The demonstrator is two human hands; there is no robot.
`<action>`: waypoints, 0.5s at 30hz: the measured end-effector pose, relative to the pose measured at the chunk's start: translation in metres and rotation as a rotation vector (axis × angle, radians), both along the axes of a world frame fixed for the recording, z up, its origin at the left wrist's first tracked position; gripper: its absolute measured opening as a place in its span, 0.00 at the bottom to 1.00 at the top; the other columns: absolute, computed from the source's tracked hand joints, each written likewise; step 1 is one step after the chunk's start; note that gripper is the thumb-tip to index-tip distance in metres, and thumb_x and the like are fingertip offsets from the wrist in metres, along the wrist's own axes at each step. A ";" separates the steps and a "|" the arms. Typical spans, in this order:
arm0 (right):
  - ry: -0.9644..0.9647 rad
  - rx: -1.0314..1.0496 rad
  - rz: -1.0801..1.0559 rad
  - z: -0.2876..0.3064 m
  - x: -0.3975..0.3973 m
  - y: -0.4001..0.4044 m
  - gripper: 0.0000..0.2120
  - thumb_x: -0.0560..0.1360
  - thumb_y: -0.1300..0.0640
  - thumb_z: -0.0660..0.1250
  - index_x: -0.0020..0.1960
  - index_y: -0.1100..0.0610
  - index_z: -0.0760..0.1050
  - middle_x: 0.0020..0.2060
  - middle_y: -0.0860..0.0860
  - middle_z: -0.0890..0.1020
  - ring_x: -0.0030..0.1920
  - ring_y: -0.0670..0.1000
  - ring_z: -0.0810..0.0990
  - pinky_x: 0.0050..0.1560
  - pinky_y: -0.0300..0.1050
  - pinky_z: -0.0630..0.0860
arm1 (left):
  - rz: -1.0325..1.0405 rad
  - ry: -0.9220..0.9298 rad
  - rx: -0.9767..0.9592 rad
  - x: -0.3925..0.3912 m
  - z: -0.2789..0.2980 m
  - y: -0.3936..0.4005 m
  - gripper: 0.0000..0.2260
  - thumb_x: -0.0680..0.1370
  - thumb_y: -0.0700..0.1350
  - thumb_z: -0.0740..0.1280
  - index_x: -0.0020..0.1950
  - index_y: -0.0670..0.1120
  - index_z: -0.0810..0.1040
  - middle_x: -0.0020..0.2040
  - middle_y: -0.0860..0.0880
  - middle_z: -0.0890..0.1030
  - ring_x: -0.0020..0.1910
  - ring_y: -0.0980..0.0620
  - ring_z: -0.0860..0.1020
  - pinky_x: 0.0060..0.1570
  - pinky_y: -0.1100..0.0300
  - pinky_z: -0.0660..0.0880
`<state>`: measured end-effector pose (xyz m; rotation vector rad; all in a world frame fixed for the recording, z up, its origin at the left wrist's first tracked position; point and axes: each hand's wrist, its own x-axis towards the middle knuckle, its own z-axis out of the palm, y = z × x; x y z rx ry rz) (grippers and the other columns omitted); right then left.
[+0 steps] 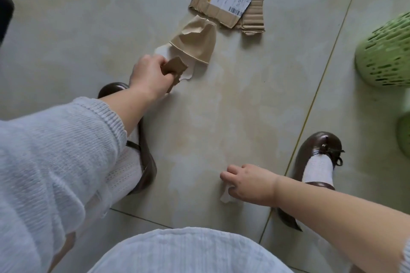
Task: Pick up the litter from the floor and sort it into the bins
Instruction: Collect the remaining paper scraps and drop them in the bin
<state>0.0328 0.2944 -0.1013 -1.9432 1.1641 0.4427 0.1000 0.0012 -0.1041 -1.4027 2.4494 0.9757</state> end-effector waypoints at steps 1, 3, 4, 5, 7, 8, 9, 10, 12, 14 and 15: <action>-0.015 0.011 0.011 -0.002 0.000 0.003 0.17 0.79 0.57 0.46 0.54 0.62 0.72 0.59 0.60 0.70 0.49 0.60 0.70 0.38 0.53 0.68 | 0.003 -0.001 -0.005 0.001 -0.002 0.000 0.03 0.71 0.46 0.67 0.40 0.48 0.75 0.47 0.39 0.79 0.47 0.38 0.76 0.44 0.52 0.73; -0.005 0.064 -0.002 -0.004 -0.001 0.004 0.13 0.79 0.60 0.48 0.57 0.62 0.68 0.53 0.61 0.73 0.49 0.62 0.73 0.39 0.54 0.69 | 0.021 -0.008 -0.029 0.003 -0.006 0.001 0.04 0.71 0.48 0.67 0.41 0.49 0.75 0.50 0.40 0.77 0.51 0.38 0.74 0.49 0.52 0.72; 0.010 0.075 -0.027 -0.004 -0.002 0.002 0.11 0.78 0.62 0.51 0.58 0.61 0.66 0.51 0.61 0.74 0.49 0.61 0.73 0.38 0.53 0.69 | 0.043 -0.012 -0.043 0.004 -0.007 0.001 0.05 0.71 0.49 0.67 0.43 0.48 0.76 0.53 0.40 0.75 0.54 0.39 0.72 0.52 0.52 0.71; 0.028 0.091 -0.086 -0.003 -0.005 -0.003 0.12 0.77 0.64 0.54 0.59 0.60 0.65 0.51 0.60 0.75 0.50 0.61 0.74 0.39 0.53 0.69 | 0.067 -0.015 -0.052 0.005 -0.008 0.001 0.07 0.71 0.49 0.67 0.45 0.48 0.77 0.55 0.41 0.73 0.57 0.39 0.70 0.56 0.53 0.69; 0.075 0.115 -0.273 -0.001 -0.017 -0.020 0.15 0.76 0.62 0.58 0.63 0.57 0.66 0.55 0.56 0.77 0.55 0.59 0.74 0.46 0.53 0.72 | 0.098 -0.016 -0.055 0.006 -0.008 -0.001 0.08 0.72 0.49 0.68 0.48 0.48 0.78 0.57 0.43 0.72 0.60 0.40 0.68 0.59 0.53 0.67; 0.105 0.114 -0.355 0.000 -0.026 -0.030 0.17 0.77 0.59 0.60 0.65 0.55 0.67 0.57 0.55 0.76 0.57 0.58 0.74 0.51 0.52 0.73 | 0.105 -0.015 -0.052 0.006 -0.008 -0.003 0.08 0.71 0.49 0.68 0.48 0.48 0.78 0.57 0.43 0.72 0.61 0.41 0.68 0.60 0.54 0.67; 0.138 0.098 -0.403 0.001 -0.036 -0.039 0.18 0.76 0.57 0.62 0.65 0.54 0.68 0.58 0.54 0.76 0.58 0.58 0.74 0.53 0.51 0.73 | 0.106 -0.015 -0.047 0.006 -0.007 -0.005 0.08 0.71 0.49 0.68 0.47 0.49 0.78 0.57 0.43 0.72 0.61 0.41 0.68 0.59 0.53 0.67; 0.159 0.074 -0.435 0.002 -0.045 -0.047 0.18 0.76 0.55 0.63 0.65 0.54 0.69 0.58 0.54 0.76 0.59 0.58 0.74 0.54 0.51 0.73 | 0.103 -0.017 -0.041 0.006 -0.008 -0.007 0.08 0.71 0.50 0.68 0.47 0.49 0.78 0.57 0.43 0.73 0.60 0.41 0.68 0.59 0.53 0.68; 0.168 0.042 -0.518 0.005 -0.059 -0.058 0.19 0.75 0.55 0.64 0.66 0.53 0.69 0.58 0.54 0.76 0.59 0.57 0.74 0.54 0.51 0.72 | 0.104 -0.018 -0.034 0.004 -0.009 -0.009 0.09 0.70 0.50 0.68 0.47 0.49 0.78 0.57 0.43 0.72 0.61 0.41 0.68 0.60 0.53 0.68; 0.147 0.014 -0.631 0.005 -0.066 -0.063 0.22 0.75 0.56 0.66 0.68 0.53 0.66 0.60 0.53 0.76 0.60 0.57 0.74 0.56 0.50 0.71 | 0.110 -0.013 -0.034 0.001 -0.011 -0.010 0.10 0.70 0.50 0.69 0.48 0.48 0.78 0.58 0.43 0.72 0.62 0.41 0.67 0.60 0.54 0.67; 0.148 0.014 -0.664 0.003 -0.067 -0.064 0.24 0.75 0.57 0.66 0.69 0.53 0.64 0.60 0.54 0.76 0.60 0.57 0.74 0.57 0.51 0.71 | 0.110 -0.013 -0.031 -0.001 -0.012 -0.010 0.10 0.70 0.50 0.68 0.49 0.48 0.78 0.58 0.43 0.72 0.62 0.41 0.67 0.60 0.54 0.67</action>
